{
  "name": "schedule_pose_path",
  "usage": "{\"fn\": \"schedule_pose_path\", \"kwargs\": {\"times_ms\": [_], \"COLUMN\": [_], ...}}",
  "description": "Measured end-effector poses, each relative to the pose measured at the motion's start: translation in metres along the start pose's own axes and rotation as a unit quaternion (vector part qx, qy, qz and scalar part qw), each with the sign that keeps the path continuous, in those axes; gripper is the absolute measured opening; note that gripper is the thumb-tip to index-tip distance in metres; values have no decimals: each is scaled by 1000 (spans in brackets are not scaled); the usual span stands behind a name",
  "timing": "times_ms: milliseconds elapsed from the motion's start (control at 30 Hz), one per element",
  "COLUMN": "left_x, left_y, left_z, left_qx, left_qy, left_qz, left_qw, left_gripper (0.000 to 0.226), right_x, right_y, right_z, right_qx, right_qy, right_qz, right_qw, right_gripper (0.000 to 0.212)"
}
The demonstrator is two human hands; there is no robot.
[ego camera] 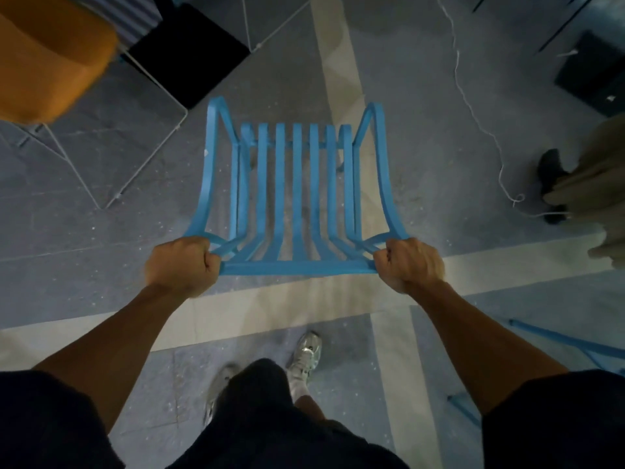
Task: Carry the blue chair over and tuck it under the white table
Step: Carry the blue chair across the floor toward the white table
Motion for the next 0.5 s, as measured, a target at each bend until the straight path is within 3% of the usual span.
{"fn": "schedule_pose_path", "kwargs": {"times_ms": [133, 500], "left_x": [30, 117], "left_y": [-9, -29], "left_z": [-31, -91], "left_qx": [-16, -29], "left_qy": [-17, -46], "left_qz": [-17, -36], "left_qw": [1000, 998], "left_gripper": [24, 30], "right_x": [37, 144], "right_y": [-24, -81], "right_z": [-27, -84], "right_qx": [-7, -21], "right_qy": [-17, -61], "right_qz": [-1, -13], "right_qw": [1000, 998], "right_gripper": [29, 38]}}
Point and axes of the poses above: each hand's wrist, its own x-axis towards the middle knuckle, its own y-axis out of the palm, z = x × y, the point moved 7 cm from there along x, towards the middle knuckle, and after that the axes turned 10 degrees about z, right-handed, at the moved point
